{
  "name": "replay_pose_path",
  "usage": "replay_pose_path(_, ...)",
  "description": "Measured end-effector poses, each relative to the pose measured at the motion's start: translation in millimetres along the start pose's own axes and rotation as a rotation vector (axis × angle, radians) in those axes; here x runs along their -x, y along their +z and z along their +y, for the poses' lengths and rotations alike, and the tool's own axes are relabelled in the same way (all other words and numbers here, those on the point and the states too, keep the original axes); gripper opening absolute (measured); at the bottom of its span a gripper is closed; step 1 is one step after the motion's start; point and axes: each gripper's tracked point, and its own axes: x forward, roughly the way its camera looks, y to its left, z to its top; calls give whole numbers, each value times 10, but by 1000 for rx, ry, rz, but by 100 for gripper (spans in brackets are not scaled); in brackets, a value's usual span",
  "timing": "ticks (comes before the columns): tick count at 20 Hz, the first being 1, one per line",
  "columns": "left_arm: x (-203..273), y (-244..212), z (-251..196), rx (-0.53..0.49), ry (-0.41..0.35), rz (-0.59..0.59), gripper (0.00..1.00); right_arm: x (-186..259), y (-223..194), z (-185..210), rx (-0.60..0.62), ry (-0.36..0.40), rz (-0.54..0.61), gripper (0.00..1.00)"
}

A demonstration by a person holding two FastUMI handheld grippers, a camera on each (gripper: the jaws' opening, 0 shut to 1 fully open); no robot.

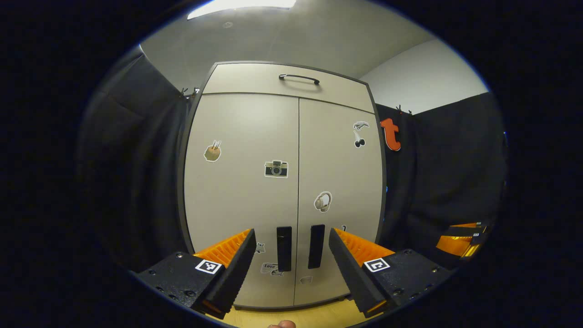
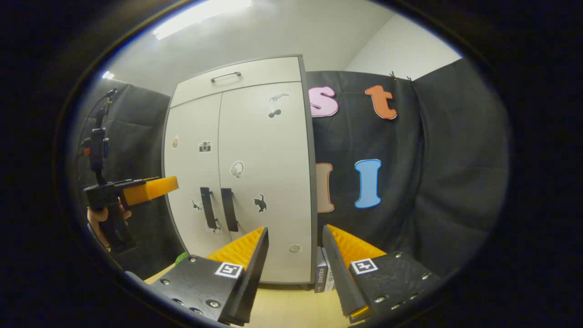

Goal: Grab one shoe with the right hand and put it into the shoe cabinet, grab the other shoe with the left hand and put it into the shoe cabinet; then close the right door with the right hand and the left door with the left hand.

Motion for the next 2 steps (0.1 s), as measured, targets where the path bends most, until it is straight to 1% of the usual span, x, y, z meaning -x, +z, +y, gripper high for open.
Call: replay_pose_path(2, 36, -13, -16, 1, 3, 2, 98, 17, -9, 22, 3, 3, -4, 71)
